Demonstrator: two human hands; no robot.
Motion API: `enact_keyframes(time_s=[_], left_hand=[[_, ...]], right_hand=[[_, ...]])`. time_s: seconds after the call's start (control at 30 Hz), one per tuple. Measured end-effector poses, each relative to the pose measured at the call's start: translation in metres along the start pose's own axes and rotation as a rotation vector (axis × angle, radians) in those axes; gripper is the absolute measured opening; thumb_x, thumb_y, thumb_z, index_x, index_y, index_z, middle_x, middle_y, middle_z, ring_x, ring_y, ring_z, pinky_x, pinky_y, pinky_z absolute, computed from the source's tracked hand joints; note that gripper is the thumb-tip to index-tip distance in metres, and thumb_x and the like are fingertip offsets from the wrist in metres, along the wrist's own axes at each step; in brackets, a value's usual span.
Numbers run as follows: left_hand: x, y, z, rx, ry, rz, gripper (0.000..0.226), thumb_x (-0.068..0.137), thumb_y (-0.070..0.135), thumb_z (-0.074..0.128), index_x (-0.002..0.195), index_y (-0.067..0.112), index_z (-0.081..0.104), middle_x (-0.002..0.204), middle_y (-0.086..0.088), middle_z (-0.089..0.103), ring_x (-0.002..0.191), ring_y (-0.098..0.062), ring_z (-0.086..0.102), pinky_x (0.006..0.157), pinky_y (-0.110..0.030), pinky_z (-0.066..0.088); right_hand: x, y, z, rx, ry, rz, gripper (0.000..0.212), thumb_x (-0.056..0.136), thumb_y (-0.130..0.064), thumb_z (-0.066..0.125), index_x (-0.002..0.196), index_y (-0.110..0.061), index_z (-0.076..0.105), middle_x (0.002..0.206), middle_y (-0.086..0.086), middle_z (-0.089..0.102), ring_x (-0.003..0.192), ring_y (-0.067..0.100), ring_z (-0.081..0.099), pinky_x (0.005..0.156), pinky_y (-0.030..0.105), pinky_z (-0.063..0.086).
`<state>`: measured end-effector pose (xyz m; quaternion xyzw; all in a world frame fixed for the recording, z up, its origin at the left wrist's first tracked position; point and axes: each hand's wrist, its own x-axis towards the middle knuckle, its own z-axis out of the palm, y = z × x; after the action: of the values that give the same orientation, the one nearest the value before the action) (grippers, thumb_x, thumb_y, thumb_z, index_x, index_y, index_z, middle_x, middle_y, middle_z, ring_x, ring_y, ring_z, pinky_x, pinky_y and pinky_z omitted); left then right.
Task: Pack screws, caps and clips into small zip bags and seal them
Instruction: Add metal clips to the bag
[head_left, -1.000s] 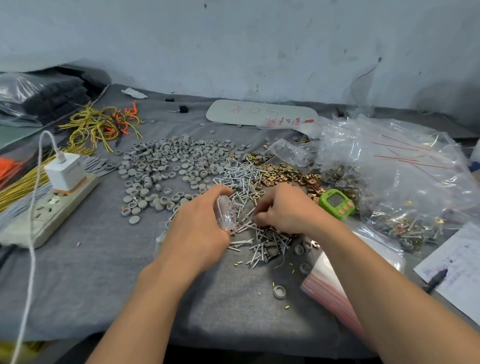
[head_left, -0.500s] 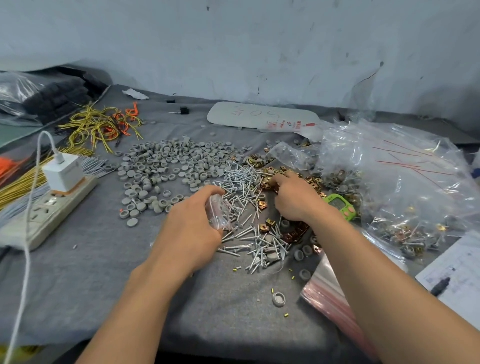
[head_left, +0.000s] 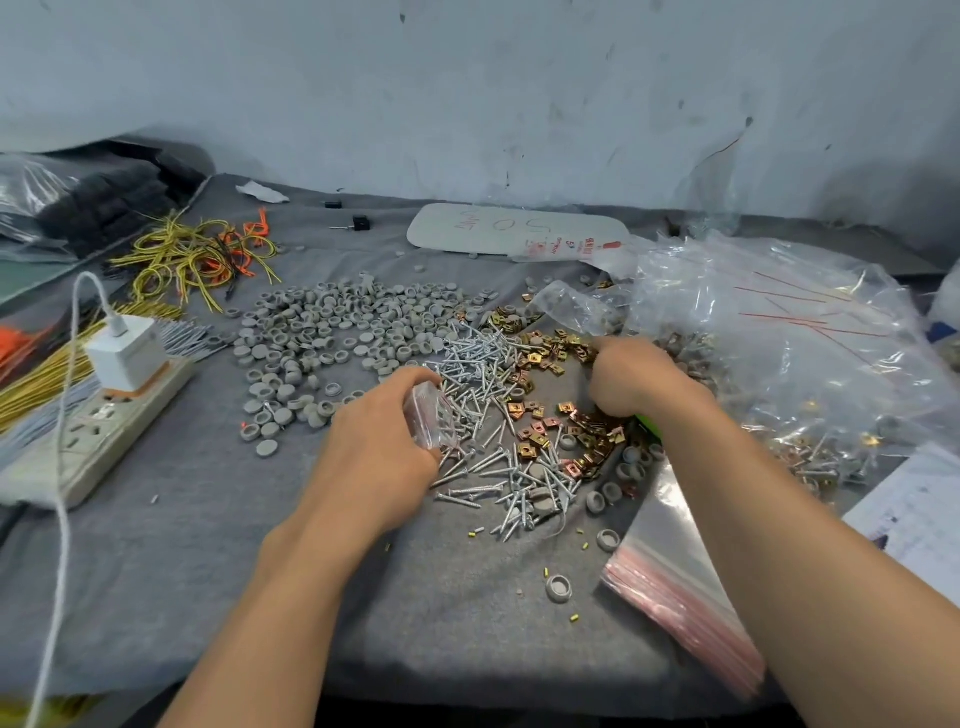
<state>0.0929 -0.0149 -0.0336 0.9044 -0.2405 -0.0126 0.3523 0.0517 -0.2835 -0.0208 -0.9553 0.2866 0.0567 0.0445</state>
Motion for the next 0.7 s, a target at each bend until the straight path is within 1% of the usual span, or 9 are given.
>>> enact_keyframes(time_s=[0.07, 0.1, 0.17, 0.27, 0.33, 0.37, 0.5, 0.6, 0.7], left_hand=[[0.001, -0.002, -0.002, 0.01, 0.009, 0.002, 0.065, 0.076, 0.006, 0.071, 0.121, 0.051, 0.054, 0.094, 0.012, 0.07, 0.076, -0.009, 0.062, 0.065, -0.03, 0.052], [0.002, -0.003, -0.003, 0.017, 0.015, 0.008, 0.065, 0.075, 0.007, 0.072, 0.121, 0.05, 0.055, 0.091, 0.012, 0.069, 0.074, -0.008, 0.06, 0.061, -0.025, 0.047], [0.0, -0.004, -0.004, 0.037, 0.028, 0.022, 0.063, 0.075, 0.008, 0.073, 0.119, 0.049, 0.056, 0.081, 0.013, 0.064, 0.067, -0.003, 0.055, 0.053, -0.014, 0.035], [-0.003, -0.003, -0.006, 0.032, 0.032, 0.028, 0.063, 0.075, 0.009, 0.074, 0.12, 0.049, 0.057, 0.078, 0.014, 0.061, 0.064, -0.003, 0.053, 0.052, -0.015, 0.031], [-0.004, -0.003, -0.005, 0.016, 0.03, 0.019, 0.061, 0.077, 0.009, 0.073, 0.121, 0.049, 0.056, 0.082, 0.013, 0.062, 0.068, -0.004, 0.053, 0.054, -0.02, 0.034], [-0.005, -0.003, -0.004, 0.013, 0.028, 0.013, 0.06, 0.079, 0.009, 0.072, 0.12, 0.05, 0.055, 0.082, 0.013, 0.061, 0.069, -0.004, 0.052, 0.055, -0.022, 0.035], [-0.004, -0.001, -0.002, -0.009, 0.003, 0.002, 0.062, 0.079, 0.006, 0.07, 0.122, 0.049, 0.055, 0.092, 0.011, 0.067, 0.076, -0.011, 0.061, 0.062, -0.031, 0.049], [0.001, 0.0, -0.003, -0.025, 0.01, -0.001, 0.064, 0.076, 0.005, 0.069, 0.125, 0.045, 0.057, 0.1, 0.01, 0.072, 0.084, -0.013, 0.065, 0.073, -0.034, 0.054], [0.002, 0.001, -0.001, -0.008, 0.009, 0.002, 0.063, 0.076, 0.004, 0.069, 0.122, 0.046, 0.057, 0.091, 0.011, 0.07, 0.072, -0.009, 0.063, 0.058, -0.028, 0.047]], right_hand=[[-0.002, -0.004, 0.001, -0.015, 0.025, -0.056, 0.038, 0.095, -0.016, 0.055, 0.134, -0.012, 0.058, 0.127, 0.011, 0.065, 0.095, 0.029, 0.06, 0.073, 0.037, 0.049], [-0.004, -0.005, 0.001, -0.011, 0.02, -0.087, 0.035, 0.094, -0.012, 0.056, 0.129, -0.015, 0.061, 0.121, 0.009, 0.067, 0.094, 0.028, 0.061, 0.073, 0.036, 0.05], [-0.01, -0.008, 0.002, 0.048, -0.023, -0.152, 0.039, 0.091, -0.001, 0.053, 0.119, -0.022, 0.07, 0.116, 0.003, 0.069, 0.1, 0.024, 0.064, 0.08, 0.034, 0.053], [-0.018, -0.005, -0.004, 0.258, -0.054, -0.165, 0.045, 0.093, 0.005, 0.053, 0.113, -0.028, 0.076, 0.119, -0.004, 0.07, 0.106, 0.018, 0.065, 0.091, 0.033, 0.055], [-0.014, 0.003, -0.009, 0.34, 0.04, -0.096, 0.037, 0.093, -0.001, 0.067, 0.12, -0.026, 0.074, 0.129, -0.001, 0.069, 0.113, 0.021, 0.065, 0.099, 0.036, 0.054], [-0.01, 0.006, -0.01, 0.333, 0.067, -0.044, 0.041, 0.091, -0.002, 0.071, 0.127, -0.022, 0.071, 0.134, 0.002, 0.067, 0.117, 0.025, 0.064, 0.101, 0.038, 0.052], [0.001, 0.002, -0.004, 0.138, -0.031, 0.024, 0.044, 0.099, -0.007, 0.053, 0.143, -0.006, 0.054, 0.14, 0.018, 0.06, 0.12, 0.033, 0.061, 0.1, 0.04, 0.053], [0.006, -0.009, 0.004, 0.07, -0.054, -0.045, 0.053, 0.102, -0.013, 0.052, 0.153, -0.007, 0.042, 0.146, 0.017, 0.056, 0.124, 0.034, 0.059, 0.1, 0.039, 0.052], [-0.001, -0.02, 0.011, 0.004, -0.012, -0.142, 0.07, 0.095, 0.002, 0.051, 0.159, -0.02, 0.036, 0.15, 0.011, 0.055, 0.121, 0.032, 0.061, 0.085, 0.033, 0.049]])
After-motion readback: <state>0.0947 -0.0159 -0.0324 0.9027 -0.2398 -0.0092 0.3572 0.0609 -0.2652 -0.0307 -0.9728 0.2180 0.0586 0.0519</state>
